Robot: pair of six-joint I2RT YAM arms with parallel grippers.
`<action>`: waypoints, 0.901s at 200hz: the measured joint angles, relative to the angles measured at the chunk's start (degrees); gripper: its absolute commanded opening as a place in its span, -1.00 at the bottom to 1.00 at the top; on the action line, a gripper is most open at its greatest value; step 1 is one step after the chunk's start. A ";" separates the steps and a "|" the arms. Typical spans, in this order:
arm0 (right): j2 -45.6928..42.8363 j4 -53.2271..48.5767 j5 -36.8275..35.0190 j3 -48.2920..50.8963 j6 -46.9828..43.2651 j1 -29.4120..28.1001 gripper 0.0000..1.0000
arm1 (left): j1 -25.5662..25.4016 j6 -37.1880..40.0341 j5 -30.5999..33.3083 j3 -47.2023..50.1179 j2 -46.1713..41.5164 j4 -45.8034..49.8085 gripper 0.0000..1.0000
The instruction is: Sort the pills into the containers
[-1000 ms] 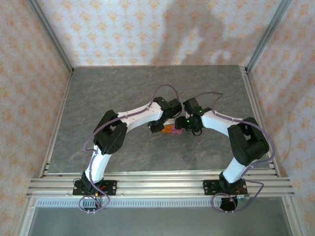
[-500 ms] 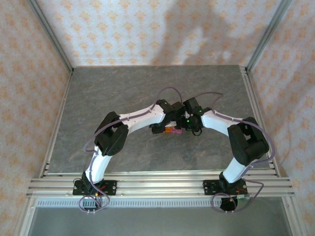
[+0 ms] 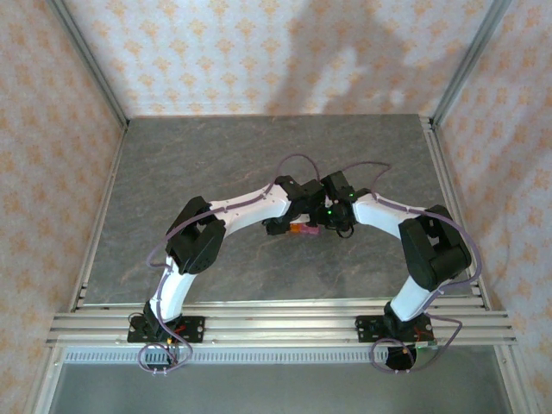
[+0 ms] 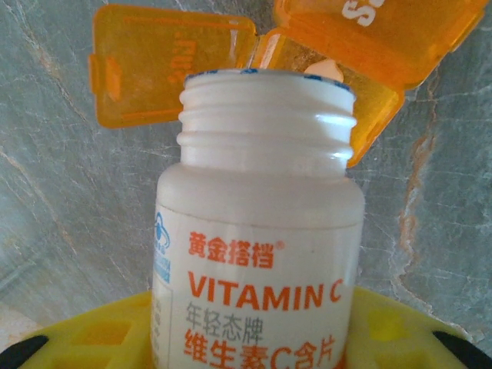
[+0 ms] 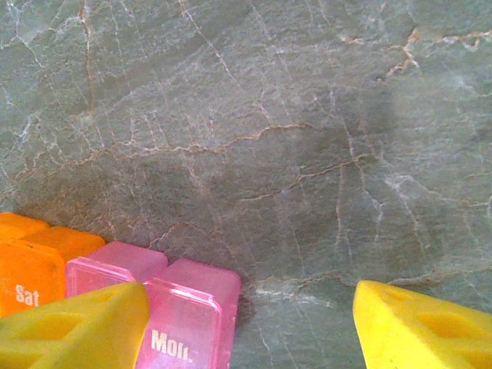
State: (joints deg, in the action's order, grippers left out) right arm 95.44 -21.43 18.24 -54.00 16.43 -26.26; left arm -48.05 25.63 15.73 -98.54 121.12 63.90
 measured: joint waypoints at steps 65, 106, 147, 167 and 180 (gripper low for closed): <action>0.09 0.00 0.07 -0.02 -0.02 0.04 0.42 | -0.61 -0.02 -0.02 0.00 0.87 0.24 -1.00; 0.09 0.00 0.09 -0.02 -0.02 0.04 0.42 | -0.61 -0.02 -0.02 0.00 0.87 0.39 -1.00; 0.09 0.00 0.09 -0.02 -0.02 0.04 0.42 | -0.61 0.00 0.28 0.00 0.87 0.39 -1.00; 0.09 0.00 0.09 -0.02 0.00 0.04 0.42 | -0.61 0.02 0.96 0.00 0.87 0.39 -1.00; 0.09 0.00 0.17 -0.02 0.00 0.04 0.42 | -0.61 0.09 1.29 0.00 0.87 0.39 -1.00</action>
State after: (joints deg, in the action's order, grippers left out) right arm 95.53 -21.43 18.41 -54.02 16.43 -26.22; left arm -48.66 25.71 17.02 -98.54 121.99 64.29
